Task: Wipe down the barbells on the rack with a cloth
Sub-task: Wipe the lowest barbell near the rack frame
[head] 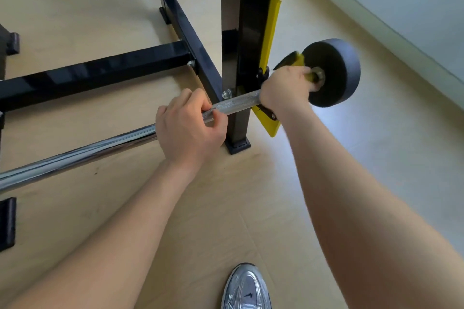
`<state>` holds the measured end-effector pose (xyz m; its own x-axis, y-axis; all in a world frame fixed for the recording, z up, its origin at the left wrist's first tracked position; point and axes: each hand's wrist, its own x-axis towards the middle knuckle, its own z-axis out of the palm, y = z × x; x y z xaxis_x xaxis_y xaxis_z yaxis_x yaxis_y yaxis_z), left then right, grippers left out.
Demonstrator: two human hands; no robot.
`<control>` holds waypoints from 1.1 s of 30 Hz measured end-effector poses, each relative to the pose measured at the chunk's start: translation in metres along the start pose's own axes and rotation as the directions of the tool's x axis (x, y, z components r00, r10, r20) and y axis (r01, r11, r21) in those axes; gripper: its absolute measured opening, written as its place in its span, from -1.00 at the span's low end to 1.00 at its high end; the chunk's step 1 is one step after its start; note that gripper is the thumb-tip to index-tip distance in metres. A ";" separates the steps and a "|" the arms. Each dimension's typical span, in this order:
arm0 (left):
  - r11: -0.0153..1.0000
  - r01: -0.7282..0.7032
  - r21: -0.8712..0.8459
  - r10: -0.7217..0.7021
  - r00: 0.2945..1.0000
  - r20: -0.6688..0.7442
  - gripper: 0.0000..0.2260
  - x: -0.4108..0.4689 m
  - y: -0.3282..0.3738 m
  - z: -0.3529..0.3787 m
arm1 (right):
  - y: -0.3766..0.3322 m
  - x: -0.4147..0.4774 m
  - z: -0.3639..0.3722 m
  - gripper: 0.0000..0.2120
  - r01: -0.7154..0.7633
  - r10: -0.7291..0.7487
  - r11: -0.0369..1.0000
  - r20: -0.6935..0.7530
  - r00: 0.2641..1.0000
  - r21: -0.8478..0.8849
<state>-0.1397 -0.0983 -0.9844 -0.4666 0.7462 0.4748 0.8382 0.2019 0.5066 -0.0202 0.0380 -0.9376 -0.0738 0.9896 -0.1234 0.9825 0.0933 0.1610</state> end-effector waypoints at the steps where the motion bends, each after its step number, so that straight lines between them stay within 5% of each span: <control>1: 1.000 0.007 -0.003 -0.007 1.000 0.005 -0.82 0.001 0.001 0.000 | -0.007 -0.008 0.005 -0.45 0.025 -0.025 0.999 0.002 1.000 -0.030; 3: 1.000 0.019 -0.009 -0.019 1.000 0.011 -0.82 0.002 0.002 0.001 | -0.015 -0.020 0.014 -0.45 0.048 -0.047 0.998 -0.039 0.998 0.034; 6: 1.000 -0.002 -0.019 0.003 0.999 0.050 -0.85 0.002 -0.002 -0.003 | 0.004 -0.007 0.000 -0.75 0.068 -0.067 0.916 -0.018 0.998 0.394; 8: 1.000 -0.009 -0.020 0.011 0.997 0.070 -0.88 0.002 -0.002 -0.006 | 0.029 0.012 -0.010 -0.84 -0.075 0.031 0.759 0.079 0.996 0.647; 10: 1.000 -0.002 -0.027 0.004 0.997 0.075 -0.89 0.004 -0.001 -0.009 | 0.046 0.018 -0.006 -0.71 -0.183 0.088 0.493 0.161 0.983 0.850; 14: 0.999 -0.023 -0.033 0.026 0.996 0.087 -0.89 0.003 -0.002 -0.011 | 0.051 0.010 0.009 -0.68 -0.252 0.195 0.163 0.220 0.956 0.954; 16: 0.999 -0.037 -0.026 0.039 0.995 0.096 -0.89 0.003 -0.003 -0.012 | 0.048 0.007 0.006 -0.75 -0.211 0.194 0.245 0.165 0.967 0.946; 18: 0.999 -0.029 -0.029 0.032 0.994 0.108 -0.91 0.002 -0.004 -0.013 | 0.043 -0.001 0.000 -0.81 -0.102 0.050 0.502 0.089 0.995 0.859; 20: 0.998 -0.038 -0.049 0.044 0.991 0.128 -0.94 0.002 -0.007 -0.016 | 0.033 -0.014 -0.008 -0.90 0.042 -0.079 0.794 0.035 0.996 0.606; 22: 0.994 -0.068 -0.087 0.083 0.980 0.181 -0.95 0.002 -0.013 -0.023 | 0.021 -0.034 -0.020 -0.87 0.079 -0.025 0.917 -0.142 0.990 0.390; 25: 0.983 -0.114 -0.146 0.158 0.930 0.331 -0.70 0.002 -0.023 -0.038 | -0.009 -0.066 -0.020 -0.78 0.181 0.139 0.837 -0.521 0.842 0.516; 27: 0.982 -0.184 -0.050 0.189 0.898 0.398 -0.50 -0.003 -0.031 -0.048 | -0.034 -0.082 0.001 -0.72 0.362 0.097 0.663 -0.554 0.827 0.656; 29: 0.950 -0.258 0.177 0.177 0.909 0.376 -0.41 -0.011 -0.049 -0.054 | -0.058 -0.103 0.031 -0.70 0.427 -0.074 0.670 -0.518 0.852 0.607; 33: 0.830 -0.193 0.523 0.015 0.946 0.325 -0.69 -0.019 -0.073 -0.063 | -0.083 -0.137 0.063 -0.74 0.527 -0.149 0.628 -0.576 0.803 0.572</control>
<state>-0.2098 -0.1667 -0.9849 -0.3367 0.9148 0.2229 0.9336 0.3552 -0.0474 -0.0812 -0.1126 -0.9960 -0.3044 0.8442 0.4413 0.6759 0.5178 -0.5244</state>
